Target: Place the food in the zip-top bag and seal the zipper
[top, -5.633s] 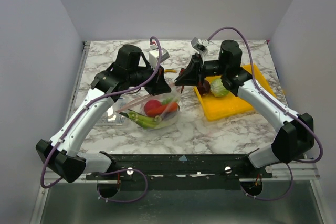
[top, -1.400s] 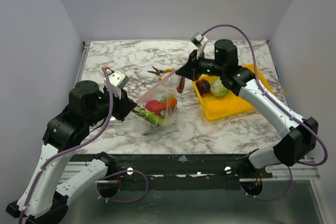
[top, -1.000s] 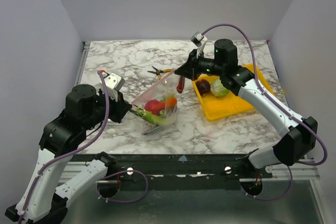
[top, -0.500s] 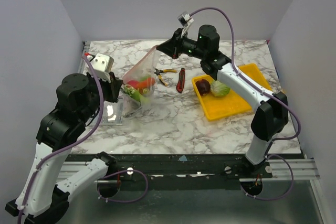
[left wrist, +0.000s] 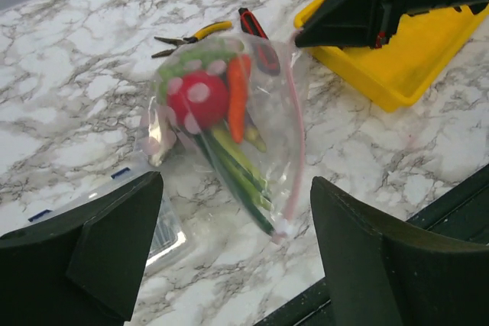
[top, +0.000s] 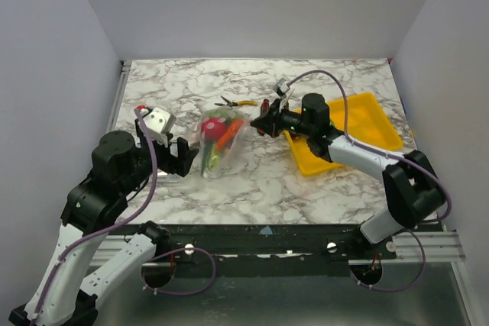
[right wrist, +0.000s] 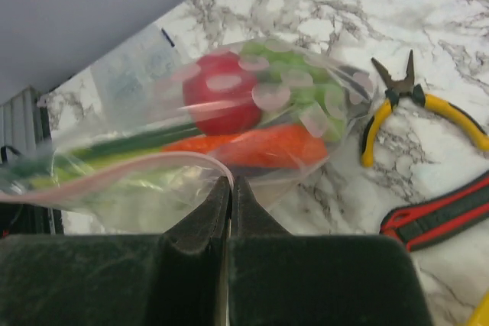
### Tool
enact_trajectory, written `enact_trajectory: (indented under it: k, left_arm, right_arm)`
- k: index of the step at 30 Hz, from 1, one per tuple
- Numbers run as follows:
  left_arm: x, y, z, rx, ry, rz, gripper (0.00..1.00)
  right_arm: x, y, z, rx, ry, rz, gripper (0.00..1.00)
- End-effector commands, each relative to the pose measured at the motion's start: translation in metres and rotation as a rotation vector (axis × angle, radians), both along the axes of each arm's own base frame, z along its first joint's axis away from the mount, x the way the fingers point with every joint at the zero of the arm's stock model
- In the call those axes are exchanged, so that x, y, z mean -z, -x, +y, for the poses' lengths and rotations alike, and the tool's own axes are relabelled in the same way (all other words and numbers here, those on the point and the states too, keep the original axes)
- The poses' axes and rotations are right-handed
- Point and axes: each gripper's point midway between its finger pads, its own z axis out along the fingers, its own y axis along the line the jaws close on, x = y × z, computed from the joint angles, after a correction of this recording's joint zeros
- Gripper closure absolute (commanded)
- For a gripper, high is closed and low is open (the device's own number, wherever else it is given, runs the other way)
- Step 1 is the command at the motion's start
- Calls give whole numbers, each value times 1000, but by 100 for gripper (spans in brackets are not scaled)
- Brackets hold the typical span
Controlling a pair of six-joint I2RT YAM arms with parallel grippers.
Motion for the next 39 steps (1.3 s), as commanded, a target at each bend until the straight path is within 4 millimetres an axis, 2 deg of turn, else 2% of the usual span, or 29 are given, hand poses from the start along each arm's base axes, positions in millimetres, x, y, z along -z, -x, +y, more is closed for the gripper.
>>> enact_trajectory:
  k: [1, 6, 9, 11, 14, 18, 22, 25, 30, 32, 35, 39]
  left_arm:
    - [-25, 20, 7, 29, 38, -100, 19]
    - [-44, 23, 13, -2, 73, -146, 18]
    - [-47, 17, 16, -33, 76, -162, 18]
    - [-47, 14, 17, -46, 81, -165, 18]
    - [-47, 13, 13, -40, 100, -165, 18]
    - [-43, 11, 9, -27, 113, -158, 18]
    - [-40, 9, 7, -27, 119, -150, 18]
    - [-46, 12, 7, -26, 146, -167, 18]
    - [-65, 23, 11, -14, 191, -230, 18]
    - [-73, 28, 15, -20, 196, -260, 18]
    - [-88, 36, 25, -44, 210, -316, 18]
    - [-111, 49, 42, -89, 257, -405, 15]
  right_arm:
    - [-37, 24, -30, 58, -9, -135, 100]
    - [-17, 61, -59, 98, 85, 36, 100]
    - [0, 87, -69, 96, 115, 201, 100]
    - [18, 108, -75, 87, 130, 332, 100]
    - [38, 137, -80, 67, 133, 489, 95]
    - [53, 159, -96, 127, 152, 571, 93]
    - [60, 180, -102, 130, 156, 688, 93]
    - [61, 185, -108, 176, 171, 754, 85]
    - [37, 181, -118, 247, 174, 717, 46]
    - [20, 174, -126, 311, 153, 673, 36]
    - [-17, 166, -140, 393, 94, 565, 27]
    - [-72, 150, -172, 564, 42, 387, 18]
